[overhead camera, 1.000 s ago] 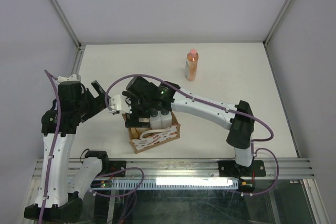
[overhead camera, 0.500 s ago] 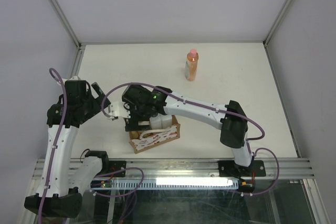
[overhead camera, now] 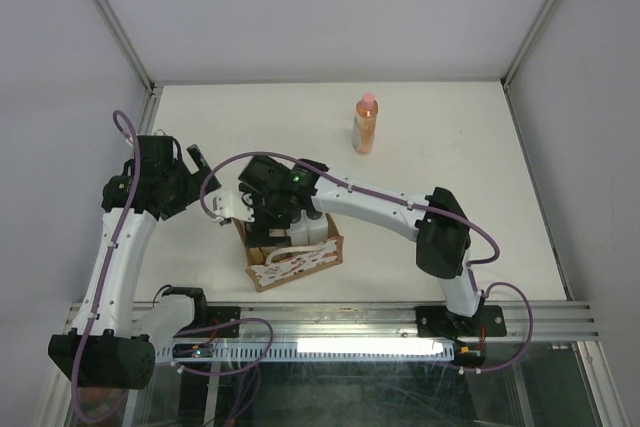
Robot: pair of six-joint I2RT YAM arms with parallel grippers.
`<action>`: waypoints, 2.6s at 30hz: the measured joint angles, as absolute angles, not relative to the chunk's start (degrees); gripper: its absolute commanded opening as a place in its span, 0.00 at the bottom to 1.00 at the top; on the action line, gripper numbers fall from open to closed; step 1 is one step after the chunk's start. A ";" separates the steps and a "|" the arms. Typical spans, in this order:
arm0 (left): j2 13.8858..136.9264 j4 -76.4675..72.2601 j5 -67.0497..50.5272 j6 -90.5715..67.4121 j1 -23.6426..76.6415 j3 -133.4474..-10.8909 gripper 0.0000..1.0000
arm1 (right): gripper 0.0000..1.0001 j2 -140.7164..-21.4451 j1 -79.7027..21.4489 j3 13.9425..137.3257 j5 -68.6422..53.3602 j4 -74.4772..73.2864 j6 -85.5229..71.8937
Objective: Take the personal care products out of the canvas bag
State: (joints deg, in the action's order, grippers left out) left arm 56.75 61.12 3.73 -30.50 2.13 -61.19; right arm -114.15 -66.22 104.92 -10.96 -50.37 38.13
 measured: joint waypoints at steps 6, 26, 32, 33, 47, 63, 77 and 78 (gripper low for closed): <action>57.45 60.01 3.75 -30.00 2.13 -62.65 0.99 | 0.99 -116.09 -67.75 106.13 -9.30 -52.25 38.52; 59.88 59.79 3.75 -28.97 2.13 -63.90 0.99 | 0.48 -120.75 -68.88 108.62 -5.10 -53.32 37.36; 59.88 59.75 3.66 -29.08 2.13 -63.90 0.99 | 0.15 -120.75 -68.88 110.54 -5.43 -54.92 36.60; 59.88 59.70 3.38 -29.15 2.13 -63.90 0.99 | 0.11 -120.75 -68.88 111.11 -5.48 -55.24 36.49; 56.73 59.48 2.39 -31.55 2.13 -63.75 0.99 | 0.00 -118.37 -68.73 114.21 -6.90 -57.60 31.46; 56.40 58.52 1.69 -33.54 2.13 -62.52 0.99 | 0.00 -110.39 -66.74 122.06 -12.51 -64.69 19.16; 59.35 55.57 -1.45 -33.71 2.13 -62.26 0.99 | 0.00 -97.25 -46.68 115.77 -23.81 -61.04 -11.31; 59.88 55.20 -1.78 -33.71 2.13 -62.26 0.99 | 0.00 -96.01 -44.88 114.43 -24.64 -60.01 -13.21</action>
State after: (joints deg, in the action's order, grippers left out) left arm 59.88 55.20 -1.78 -33.71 2.13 -62.26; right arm -96.01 -44.88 114.43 -24.64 -60.01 -13.21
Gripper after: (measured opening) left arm 0.991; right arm 0.700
